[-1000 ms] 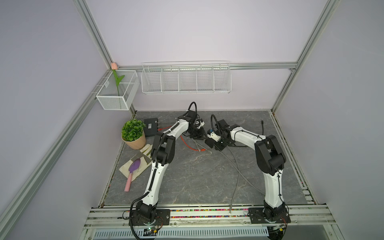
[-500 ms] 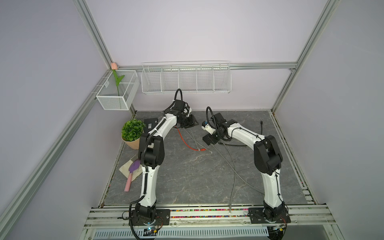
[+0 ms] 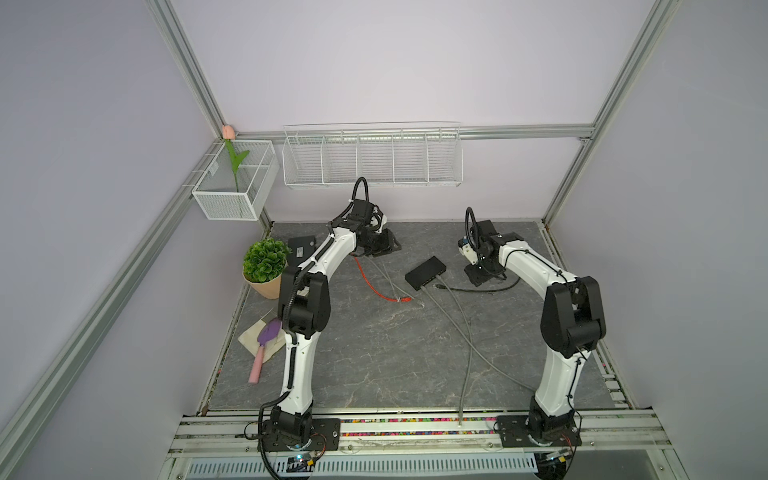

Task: Insert the plug into the switch port

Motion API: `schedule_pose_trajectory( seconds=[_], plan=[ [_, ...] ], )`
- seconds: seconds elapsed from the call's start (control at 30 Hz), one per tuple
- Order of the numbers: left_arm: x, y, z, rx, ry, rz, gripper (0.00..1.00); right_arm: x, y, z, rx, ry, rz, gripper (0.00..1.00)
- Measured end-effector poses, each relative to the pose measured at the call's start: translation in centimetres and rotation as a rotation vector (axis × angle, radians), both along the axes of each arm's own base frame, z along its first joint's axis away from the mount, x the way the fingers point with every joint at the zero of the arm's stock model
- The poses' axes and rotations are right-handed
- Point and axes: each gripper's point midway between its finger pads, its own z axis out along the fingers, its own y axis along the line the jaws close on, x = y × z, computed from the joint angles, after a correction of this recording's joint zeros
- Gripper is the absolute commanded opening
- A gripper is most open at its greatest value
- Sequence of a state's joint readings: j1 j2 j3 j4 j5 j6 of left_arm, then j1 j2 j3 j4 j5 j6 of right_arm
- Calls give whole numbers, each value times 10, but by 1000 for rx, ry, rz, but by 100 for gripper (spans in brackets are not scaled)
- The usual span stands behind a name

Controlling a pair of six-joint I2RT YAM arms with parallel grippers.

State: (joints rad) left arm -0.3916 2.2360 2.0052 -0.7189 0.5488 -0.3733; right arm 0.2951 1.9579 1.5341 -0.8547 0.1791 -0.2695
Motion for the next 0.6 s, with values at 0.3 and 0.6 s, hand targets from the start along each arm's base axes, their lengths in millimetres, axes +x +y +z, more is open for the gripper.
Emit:
schedule_pose_trajectory(
  seconds=[0.3,0.6],
  plan=[
    [-33,-24,16,-45,9,-69,43,-27,0,-41,-23,146,44,58],
    [-38,-23,16,-56,21,-69,42,-14,6,-46,-42,140,72,57]
  ],
)
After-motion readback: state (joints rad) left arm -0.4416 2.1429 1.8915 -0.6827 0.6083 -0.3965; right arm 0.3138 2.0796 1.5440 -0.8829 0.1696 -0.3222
